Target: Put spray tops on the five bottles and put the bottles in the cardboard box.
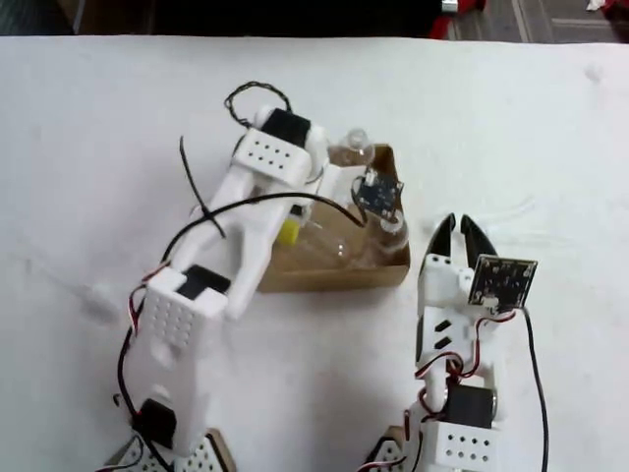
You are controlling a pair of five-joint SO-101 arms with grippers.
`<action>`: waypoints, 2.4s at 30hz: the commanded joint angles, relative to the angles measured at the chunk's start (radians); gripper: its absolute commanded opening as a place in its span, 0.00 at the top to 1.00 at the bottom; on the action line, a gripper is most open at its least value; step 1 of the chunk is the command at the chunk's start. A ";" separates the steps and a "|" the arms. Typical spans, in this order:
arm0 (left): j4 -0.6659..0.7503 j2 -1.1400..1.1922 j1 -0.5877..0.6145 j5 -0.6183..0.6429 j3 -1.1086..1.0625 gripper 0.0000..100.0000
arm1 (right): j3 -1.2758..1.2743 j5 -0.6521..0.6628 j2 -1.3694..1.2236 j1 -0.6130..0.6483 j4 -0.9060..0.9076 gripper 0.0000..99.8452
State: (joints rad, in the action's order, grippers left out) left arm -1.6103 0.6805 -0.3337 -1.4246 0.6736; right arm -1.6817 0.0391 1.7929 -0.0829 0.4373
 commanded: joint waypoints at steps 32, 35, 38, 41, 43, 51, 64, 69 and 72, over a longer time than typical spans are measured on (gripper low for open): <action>0.164 0.085 -0.038 0.035 -0.114 0.80 | -0.009 0.017 0.002 0.007 -0.010 0.96; 0.150 0.041 -0.038 0.035 -0.120 0.87 | -0.009 0.017 0.002 0.007 -0.010 0.96; 0.110 0.004 -0.042 0.034 -0.115 0.90 | -0.009 0.017 0.002 0.007 -0.010 0.96; 0.077 -0.031 -0.044 0.034 -0.114 0.91 | -0.009 0.017 0.002 0.007 -0.010 0.96; 0.054 -0.061 -0.044 0.034 -0.114 0.91 | -0.009 0.017 0.002 0.007 -0.010 0.96; -0.018 -0.203 -0.045 0.034 -0.114 0.91 | -0.009 0.017 0.002 0.007 -0.010 0.96; -0.098 -0.622 -0.071 0.292 -0.118 0.91 | -0.009 0.017 0.002 0.007 -0.010 0.96; -0.135 -0.817 -0.047 0.586 -0.121 0.91 | -0.009 0.017 0.002 0.007 -0.010 0.96; -0.161 -0.941 -0.051 0.761 -0.124 0.91 | -0.009 0.017 0.002 0.007 -0.010 0.96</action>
State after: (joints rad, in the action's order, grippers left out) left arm -1.7361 -0.0683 -0.3997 -0.9014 0.5462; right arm -1.6817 0.0437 1.7929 -0.0798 0.4373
